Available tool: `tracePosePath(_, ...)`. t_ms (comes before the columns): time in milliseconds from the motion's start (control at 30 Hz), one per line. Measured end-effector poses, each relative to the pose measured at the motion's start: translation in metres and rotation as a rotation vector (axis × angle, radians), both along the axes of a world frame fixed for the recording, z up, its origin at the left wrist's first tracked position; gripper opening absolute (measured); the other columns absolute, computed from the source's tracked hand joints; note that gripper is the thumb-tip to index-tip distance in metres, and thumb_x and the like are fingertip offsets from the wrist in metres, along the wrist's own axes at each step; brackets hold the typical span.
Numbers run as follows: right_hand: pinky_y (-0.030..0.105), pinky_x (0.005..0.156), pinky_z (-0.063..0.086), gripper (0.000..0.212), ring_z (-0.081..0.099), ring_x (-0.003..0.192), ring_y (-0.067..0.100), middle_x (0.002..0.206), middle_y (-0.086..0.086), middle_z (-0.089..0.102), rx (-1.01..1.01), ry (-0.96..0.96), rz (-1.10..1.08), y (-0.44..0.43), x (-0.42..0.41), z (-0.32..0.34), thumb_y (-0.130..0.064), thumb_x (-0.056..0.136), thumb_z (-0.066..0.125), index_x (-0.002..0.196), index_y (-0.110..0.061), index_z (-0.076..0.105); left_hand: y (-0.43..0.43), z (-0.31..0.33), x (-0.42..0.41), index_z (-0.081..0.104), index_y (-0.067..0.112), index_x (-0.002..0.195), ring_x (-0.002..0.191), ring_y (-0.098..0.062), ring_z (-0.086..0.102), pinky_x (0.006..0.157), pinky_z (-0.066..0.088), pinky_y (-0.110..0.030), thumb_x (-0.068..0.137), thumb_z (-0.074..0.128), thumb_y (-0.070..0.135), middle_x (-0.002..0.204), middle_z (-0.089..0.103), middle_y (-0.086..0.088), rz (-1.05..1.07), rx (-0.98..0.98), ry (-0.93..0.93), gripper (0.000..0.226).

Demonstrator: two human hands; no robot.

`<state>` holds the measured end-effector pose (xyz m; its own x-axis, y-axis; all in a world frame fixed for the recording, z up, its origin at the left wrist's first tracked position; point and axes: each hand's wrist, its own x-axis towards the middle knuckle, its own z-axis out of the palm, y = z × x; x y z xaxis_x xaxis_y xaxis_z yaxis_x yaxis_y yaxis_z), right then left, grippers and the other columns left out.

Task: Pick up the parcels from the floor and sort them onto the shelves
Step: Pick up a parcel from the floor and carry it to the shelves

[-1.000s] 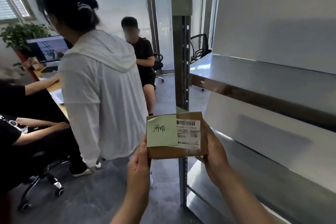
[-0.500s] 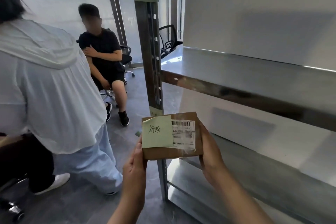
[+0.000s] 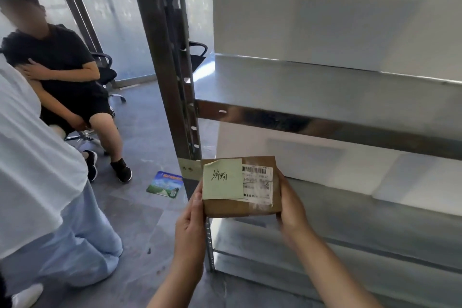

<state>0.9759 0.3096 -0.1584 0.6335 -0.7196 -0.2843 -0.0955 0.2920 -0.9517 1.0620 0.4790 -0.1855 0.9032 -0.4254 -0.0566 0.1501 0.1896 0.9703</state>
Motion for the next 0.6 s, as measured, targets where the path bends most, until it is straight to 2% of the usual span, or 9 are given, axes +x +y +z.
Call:
tracePosePath(67,0.026,0.08,0.054,0.042,0.075,0.1,0.009,0.109,-0.008,0.08,-0.031,0.041,-0.01,0.001,0.003,-0.006,-0.053,0.105,0.04,0.12,-0.03,0.073,-0.001,-0.004,0.007,0.067,0.03,0.134,0.133,-0.003,0.057,0.116,0.041,-0.036,0.109,0.042,0.029,0.137,0.068,0.016,-0.027,0.017,0.031,0.036)
tracePosePath(167,0.025,0.077,0.055,0.042,0.075,0.101,0.008,0.111,-0.011,0.079,-0.059,0.088,-0.047,0.003,0.004,-0.017,-0.053,0.105,0.038,0.125,-0.034,0.07,-0.003,-0.013,0.016,0.068,0.043,0.123,0.123,0.014,0.057,0.098,0.046,-0.008,0.109,0.041,0.029,0.123,0.068,0.036,-0.061,0.082,0.027,0.033)
tracePosePath(200,0.024,0.076,0.057,0.041,0.075,0.102,0.008,0.112,-0.011,0.079,-0.062,0.099,-0.065,0.003,0.003,-0.021,-0.052,0.105,0.039,0.126,-0.035,0.069,-0.005,-0.017,0.018,0.066,0.045,0.121,0.122,0.016,0.056,0.095,0.045,-0.006,0.109,0.041,0.029,0.121,0.067,0.039,-0.083,0.093,0.044,0.033)
tracePosePath(333,0.011,0.057,0.055,0.035,0.074,0.083,-0.005,0.096,-0.02,0.08,-0.095,0.166,-0.203,-0.003,-0.004,-0.041,-0.036,0.109,0.038,0.123,-0.032,0.069,-0.014,-0.035,0.023,0.067,0.054,0.118,0.121,0.018,0.055,0.096,0.046,-0.006,0.108,0.043,0.032,0.125,0.066,0.034,-0.181,0.129,0.072,0.034)
tracePosePath(400,0.018,0.066,0.059,0.035,0.075,0.085,0.001,0.104,-0.009,0.08,-0.104,0.23,-0.264,-0.007,-0.007,-0.053,-0.029,0.11,0.037,0.122,-0.026,0.07,-0.02,-0.041,0.026,0.066,0.06,0.121,0.122,0.016,0.055,0.099,0.046,-0.012,0.106,0.044,0.039,0.128,0.066,0.032,-0.23,0.158,0.075,0.034)
tracePosePath(467,0.027,0.082,0.06,0.033,0.073,0.095,0.008,0.114,0.0,0.078,-0.081,0.265,-0.314,-0.01,-0.007,-0.062,-0.028,0.11,0.039,0.122,-0.026,0.07,-0.027,-0.047,0.03,0.064,0.057,0.126,0.128,0.011,0.054,0.106,0.042,-0.021,0.107,0.043,0.04,0.132,0.065,0.03,-0.262,0.173,0.072,0.033)
tracePosePath(500,0.029,0.084,0.06,0.034,0.073,0.097,0.01,0.115,0.001,0.077,-0.067,0.28,-0.328,-0.012,-0.007,-0.066,-0.03,0.11,0.039,0.123,-0.026,0.07,-0.031,-0.049,0.032,0.064,0.055,0.127,0.13,0.009,0.054,0.108,0.041,-0.022,0.108,0.043,0.039,0.133,0.065,0.03,-0.273,0.185,0.069,0.033)
tracePosePath(533,0.027,0.081,0.06,0.035,0.072,0.096,0.01,0.113,0.0,0.077,-0.053,0.297,-0.337,-0.014,-0.006,-0.069,-0.032,0.11,0.04,0.124,-0.025,0.07,-0.036,-0.051,0.034,0.063,0.056,0.127,0.13,0.01,0.053,0.108,0.04,-0.02,0.108,0.042,0.039,0.133,0.064,0.031,-0.283,0.206,0.069,0.033)
tracePosePath(600,0.013,0.065,0.056,0.037,0.069,0.089,0.002,0.111,-0.002,0.077,-0.034,0.323,-0.351,-0.02,-0.003,-0.075,-0.036,0.109,0.04,0.126,-0.023,0.071,-0.044,-0.056,0.039,0.061,0.061,0.125,0.129,0.011,0.051,0.104,0.039,-0.015,0.108,0.04,0.041,0.133,0.061,0.033,-0.304,0.252,0.068,0.033)
